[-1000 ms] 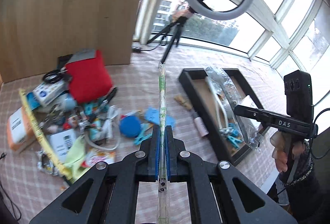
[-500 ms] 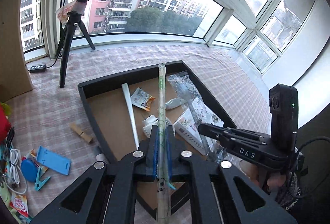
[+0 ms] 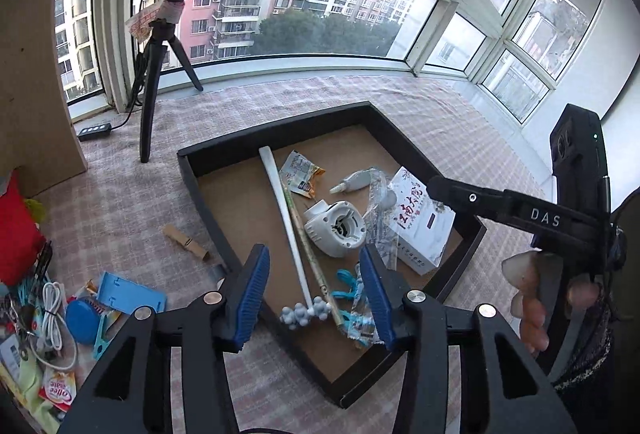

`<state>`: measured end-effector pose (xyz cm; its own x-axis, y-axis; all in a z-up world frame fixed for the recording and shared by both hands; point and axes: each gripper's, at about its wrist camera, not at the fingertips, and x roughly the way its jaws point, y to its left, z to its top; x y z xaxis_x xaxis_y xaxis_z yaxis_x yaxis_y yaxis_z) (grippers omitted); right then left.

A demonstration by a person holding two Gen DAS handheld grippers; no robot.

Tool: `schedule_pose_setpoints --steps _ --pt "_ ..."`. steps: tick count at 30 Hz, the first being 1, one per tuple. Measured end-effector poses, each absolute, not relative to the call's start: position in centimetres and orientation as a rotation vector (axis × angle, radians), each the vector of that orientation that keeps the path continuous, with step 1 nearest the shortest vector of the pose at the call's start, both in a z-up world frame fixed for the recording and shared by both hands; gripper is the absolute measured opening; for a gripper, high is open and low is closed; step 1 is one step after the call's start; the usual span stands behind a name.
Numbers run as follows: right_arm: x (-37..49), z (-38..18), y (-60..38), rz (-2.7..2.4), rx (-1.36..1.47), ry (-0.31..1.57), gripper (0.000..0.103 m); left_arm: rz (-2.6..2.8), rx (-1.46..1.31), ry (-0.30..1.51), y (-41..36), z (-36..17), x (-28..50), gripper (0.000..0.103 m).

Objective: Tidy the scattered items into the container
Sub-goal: 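Carry the stick and plastic bag into the tray and release both, then grasp the yellow strip packet with the left gripper while the right grasps the blue phone stand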

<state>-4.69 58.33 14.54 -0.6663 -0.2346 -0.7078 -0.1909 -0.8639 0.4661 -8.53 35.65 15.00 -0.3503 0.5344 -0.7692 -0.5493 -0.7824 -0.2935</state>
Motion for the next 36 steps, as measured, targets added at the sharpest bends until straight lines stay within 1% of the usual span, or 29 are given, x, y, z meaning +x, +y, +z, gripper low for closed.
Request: schedule_pose_setpoints --steps 5,13,18,22,26,29,33,36 --pt "-5.9 15.2 55.0 -2.694 1.260 -0.687 0.054 2.237 -1.236 -0.019 30.2 15.1 -8.3 0.044" --pt "-8.2 15.0 48.6 -2.558 1.266 -0.553 0.054 2.439 -1.280 -0.104 19.5 15.1 -7.3 0.043" --pt "-8.7 15.2 43.9 -2.528 1.198 -0.424 0.054 2.559 -1.359 -0.240 11.3 14.1 -6.1 0.043" --pt "-8.7 15.4 39.9 -2.531 1.123 -0.247 0.054 2.647 -1.434 -0.357 4.6 13.1 -5.0 0.043" --pt "-10.4 14.2 35.8 -2.387 1.237 -0.094 0.054 2.684 -1.496 -0.496 -0.9 12.1 -4.9 0.043" --pt "-12.1 12.1 33.0 -2.273 1.365 0.059 0.054 2.672 -1.535 -0.571 -3.1 11.1 -5.7 0.043" --pt "-13.9 9.2 30.2 -2.199 1.438 0.278 0.054 2.631 -1.591 -0.594 -3.7 9.7 -7.5 0.043" --pt "-15.1 7.6 29.1 -2.150 1.481 0.340 0.054 2.610 -1.641 -0.600 -3.6 8.7 -9.0 0.043"
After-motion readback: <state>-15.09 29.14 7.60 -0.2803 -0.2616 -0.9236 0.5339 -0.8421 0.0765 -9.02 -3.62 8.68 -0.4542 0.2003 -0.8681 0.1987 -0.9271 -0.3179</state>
